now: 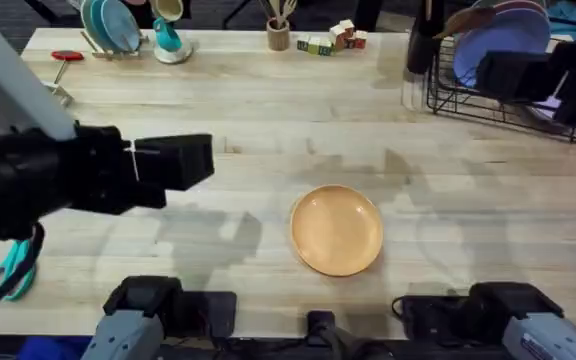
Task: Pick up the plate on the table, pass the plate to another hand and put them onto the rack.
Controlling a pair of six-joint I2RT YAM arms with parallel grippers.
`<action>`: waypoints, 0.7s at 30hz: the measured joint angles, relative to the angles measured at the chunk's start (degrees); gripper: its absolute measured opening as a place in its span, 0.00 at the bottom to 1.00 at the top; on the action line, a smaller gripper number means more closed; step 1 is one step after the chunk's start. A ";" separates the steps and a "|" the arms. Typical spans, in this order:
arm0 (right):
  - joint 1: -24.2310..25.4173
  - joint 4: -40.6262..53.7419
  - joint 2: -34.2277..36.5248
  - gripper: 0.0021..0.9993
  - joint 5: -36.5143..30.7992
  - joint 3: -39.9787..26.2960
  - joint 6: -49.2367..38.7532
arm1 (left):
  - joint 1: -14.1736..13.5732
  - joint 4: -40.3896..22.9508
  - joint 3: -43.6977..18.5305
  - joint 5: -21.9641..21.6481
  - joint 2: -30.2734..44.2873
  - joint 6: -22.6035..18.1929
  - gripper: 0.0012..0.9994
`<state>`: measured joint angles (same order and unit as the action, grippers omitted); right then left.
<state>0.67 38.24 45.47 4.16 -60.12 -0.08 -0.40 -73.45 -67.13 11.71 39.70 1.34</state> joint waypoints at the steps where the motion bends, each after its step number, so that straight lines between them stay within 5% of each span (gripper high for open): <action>1: 0.00 0.00 0.01 0.99 0.00 0.00 0.00 | 0.00 -0.37 0.00 0.58 0.00 0.02 0.99; 8: 0.00 0.50 0.00 0.99 0.00 0.00 0.00 | 0.00 0.85 1.44 3.32 -0.02 0.17 0.99; 21: 0.00 1.27 0.02 0.99 0.00 0.00 0.00 | 0.00 8.80 15.71 8.06 0.15 1.57 1.00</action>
<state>0.67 39.51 45.50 4.16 -60.12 -0.08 -0.40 -64.65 -51.42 19.77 39.86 2.92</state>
